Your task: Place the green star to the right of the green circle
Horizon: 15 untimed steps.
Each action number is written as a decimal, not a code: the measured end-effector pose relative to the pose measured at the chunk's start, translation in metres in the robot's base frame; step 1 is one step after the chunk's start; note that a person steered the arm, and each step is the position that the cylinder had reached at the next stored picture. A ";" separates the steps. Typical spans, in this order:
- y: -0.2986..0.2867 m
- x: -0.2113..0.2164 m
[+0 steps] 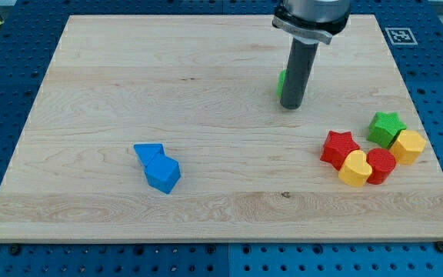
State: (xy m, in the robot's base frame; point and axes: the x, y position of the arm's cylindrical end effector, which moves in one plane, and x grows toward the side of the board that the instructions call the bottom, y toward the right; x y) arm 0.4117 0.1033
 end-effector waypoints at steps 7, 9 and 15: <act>0.177 0.087; 0.140 0.100; 0.089 0.007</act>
State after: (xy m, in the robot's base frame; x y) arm 0.4189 0.1920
